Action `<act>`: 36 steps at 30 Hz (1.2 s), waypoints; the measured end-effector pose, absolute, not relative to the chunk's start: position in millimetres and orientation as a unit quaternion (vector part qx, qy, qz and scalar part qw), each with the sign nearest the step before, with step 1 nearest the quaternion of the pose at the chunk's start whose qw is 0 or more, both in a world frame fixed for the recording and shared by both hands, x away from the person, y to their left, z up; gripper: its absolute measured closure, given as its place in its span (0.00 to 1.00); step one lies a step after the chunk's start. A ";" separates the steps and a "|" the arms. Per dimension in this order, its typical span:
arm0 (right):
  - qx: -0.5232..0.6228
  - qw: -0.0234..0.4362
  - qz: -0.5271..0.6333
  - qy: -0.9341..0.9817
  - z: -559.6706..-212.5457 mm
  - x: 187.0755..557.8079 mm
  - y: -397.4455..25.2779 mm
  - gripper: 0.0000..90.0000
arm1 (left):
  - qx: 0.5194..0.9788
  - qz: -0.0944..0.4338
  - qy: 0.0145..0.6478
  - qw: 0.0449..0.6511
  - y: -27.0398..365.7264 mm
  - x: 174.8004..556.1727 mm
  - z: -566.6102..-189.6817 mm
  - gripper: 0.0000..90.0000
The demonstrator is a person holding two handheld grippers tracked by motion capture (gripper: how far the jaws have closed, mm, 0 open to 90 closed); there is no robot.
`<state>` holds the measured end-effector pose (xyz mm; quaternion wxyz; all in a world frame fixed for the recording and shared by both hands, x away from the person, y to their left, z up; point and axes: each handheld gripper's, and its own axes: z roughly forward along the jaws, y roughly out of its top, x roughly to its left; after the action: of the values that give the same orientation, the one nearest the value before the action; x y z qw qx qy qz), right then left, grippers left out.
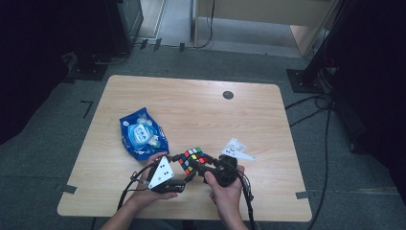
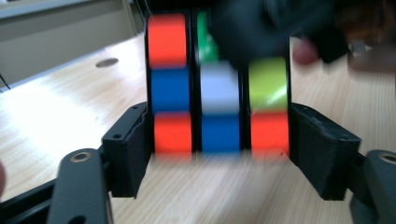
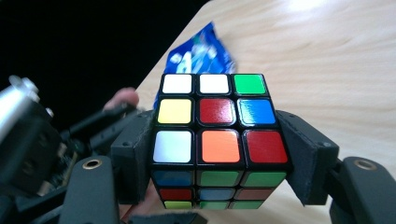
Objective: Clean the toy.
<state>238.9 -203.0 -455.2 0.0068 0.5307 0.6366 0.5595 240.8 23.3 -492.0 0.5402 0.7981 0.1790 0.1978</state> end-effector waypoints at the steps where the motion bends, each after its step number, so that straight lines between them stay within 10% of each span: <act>1: 0.531 0.010 0.559 0.636 -453.0 239.4 -206.2 0.38 | 0.803 0.205 0.175 0.531 24.0 241.5 -494.2 0.29; 36: 0.497 -0.058 0.497 0.709 -460.3 246.2 -191.6 0.38 | 0.807 0.248 0.149 0.516 13.3 231.9 -492.8 0.26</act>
<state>246.2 -191.6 -460.3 -0.0580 0.4971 0.7088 0.4971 231.9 13.3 -492.8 0.5156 0.8066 0.1488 0.2478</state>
